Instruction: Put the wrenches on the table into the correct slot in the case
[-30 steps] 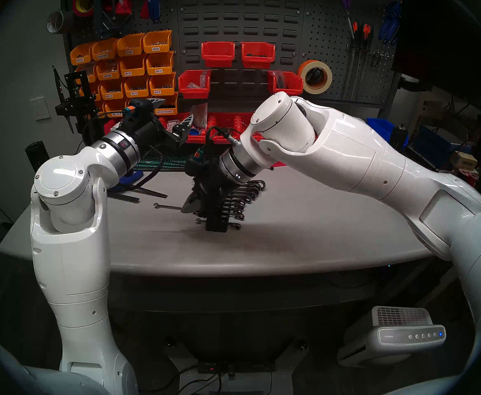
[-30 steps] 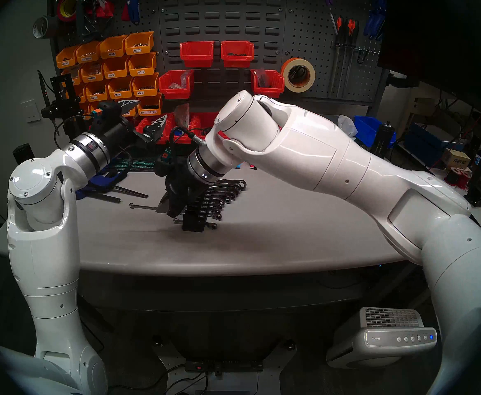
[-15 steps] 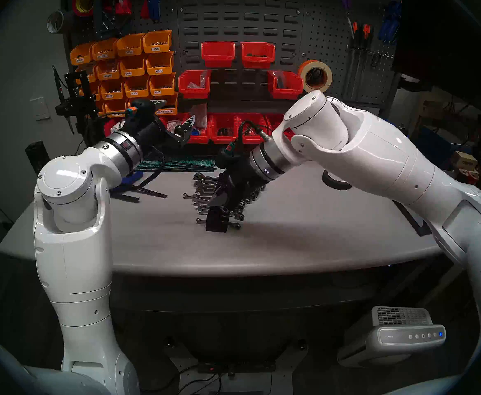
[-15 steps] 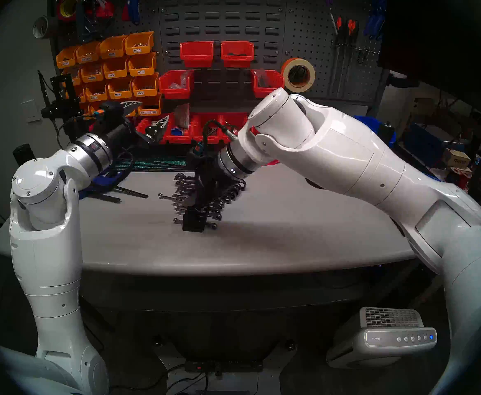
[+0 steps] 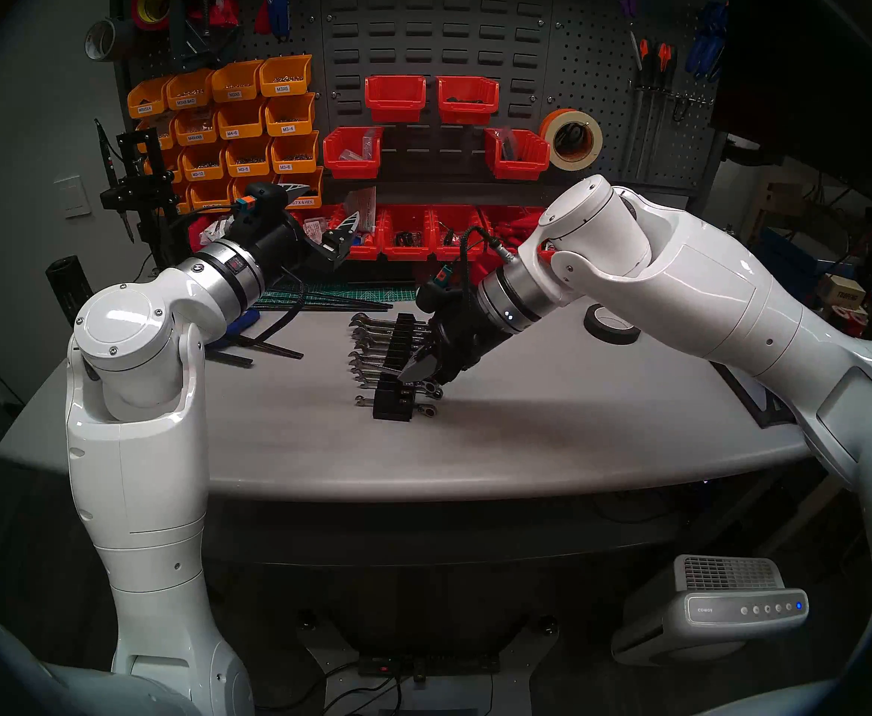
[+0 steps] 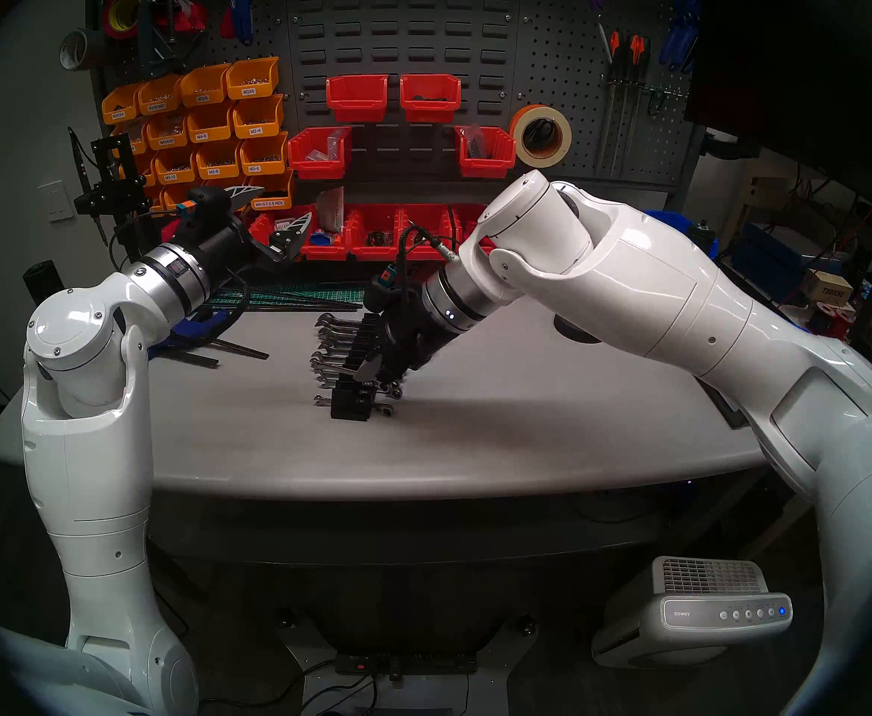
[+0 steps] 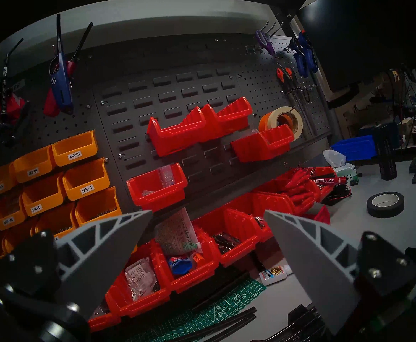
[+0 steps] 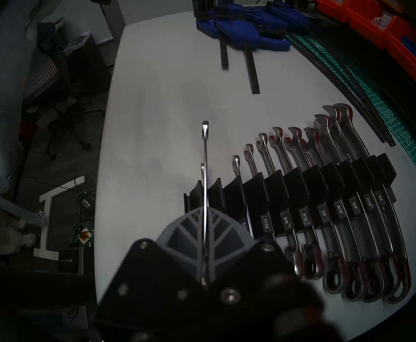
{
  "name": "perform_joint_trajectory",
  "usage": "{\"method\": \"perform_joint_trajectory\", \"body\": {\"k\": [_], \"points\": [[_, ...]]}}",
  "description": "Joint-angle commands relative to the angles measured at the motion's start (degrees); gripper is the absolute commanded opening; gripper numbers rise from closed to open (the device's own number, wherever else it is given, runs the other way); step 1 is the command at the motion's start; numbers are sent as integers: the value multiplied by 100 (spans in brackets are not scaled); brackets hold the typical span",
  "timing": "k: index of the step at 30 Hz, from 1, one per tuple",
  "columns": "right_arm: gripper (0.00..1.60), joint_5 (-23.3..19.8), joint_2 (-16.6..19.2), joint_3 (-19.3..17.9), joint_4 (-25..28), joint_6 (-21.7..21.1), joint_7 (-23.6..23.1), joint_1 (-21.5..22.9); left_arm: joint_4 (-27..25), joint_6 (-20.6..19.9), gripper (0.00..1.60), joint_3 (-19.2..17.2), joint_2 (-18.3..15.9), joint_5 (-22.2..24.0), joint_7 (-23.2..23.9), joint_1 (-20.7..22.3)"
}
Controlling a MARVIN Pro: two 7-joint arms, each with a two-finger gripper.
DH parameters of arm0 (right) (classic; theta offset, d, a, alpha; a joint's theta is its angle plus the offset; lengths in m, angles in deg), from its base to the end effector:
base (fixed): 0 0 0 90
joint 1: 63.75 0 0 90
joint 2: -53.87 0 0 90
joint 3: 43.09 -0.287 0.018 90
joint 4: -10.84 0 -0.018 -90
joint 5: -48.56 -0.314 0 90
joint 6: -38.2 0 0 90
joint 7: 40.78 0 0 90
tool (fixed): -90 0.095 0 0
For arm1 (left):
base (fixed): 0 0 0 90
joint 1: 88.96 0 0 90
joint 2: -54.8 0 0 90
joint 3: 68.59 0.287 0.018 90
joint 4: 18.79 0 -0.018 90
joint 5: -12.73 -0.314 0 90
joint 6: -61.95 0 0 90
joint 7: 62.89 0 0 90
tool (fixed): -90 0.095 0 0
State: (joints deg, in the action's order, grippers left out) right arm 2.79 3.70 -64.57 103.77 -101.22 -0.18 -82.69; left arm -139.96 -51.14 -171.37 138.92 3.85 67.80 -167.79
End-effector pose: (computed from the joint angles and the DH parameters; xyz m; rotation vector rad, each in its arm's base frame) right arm 0.4416 0.1176 -0.0903 -1.9428 -1.5833 -0.6845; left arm 0.3943 0.0408 -0.0589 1.8541 -0.7771 2.3593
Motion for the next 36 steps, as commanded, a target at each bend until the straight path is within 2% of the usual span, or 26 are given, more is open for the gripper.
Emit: {"method": "perform_joint_trajectory", "body": {"k": [1,6,14,25,36], "points": [[0,162,-2,-7,-166,373,-274,265,-120,58,160,-15,-27,-17,-36,145],[0,358,-89,88,-452,704,-531,337,-84,66,160,-1,-47,-27,-74,166],[0,429,-283,115,-717,929,-804,389,-57,58,160,-16,-79,-4,-121,200],[0,594,-601,222,-1137,1059,-1105,480,16,67,160,-65,-134,29,-157,214],[0,671,-753,268,-1350,1111,-1252,463,47,78,160,-98,-168,52,-171,212]]}}
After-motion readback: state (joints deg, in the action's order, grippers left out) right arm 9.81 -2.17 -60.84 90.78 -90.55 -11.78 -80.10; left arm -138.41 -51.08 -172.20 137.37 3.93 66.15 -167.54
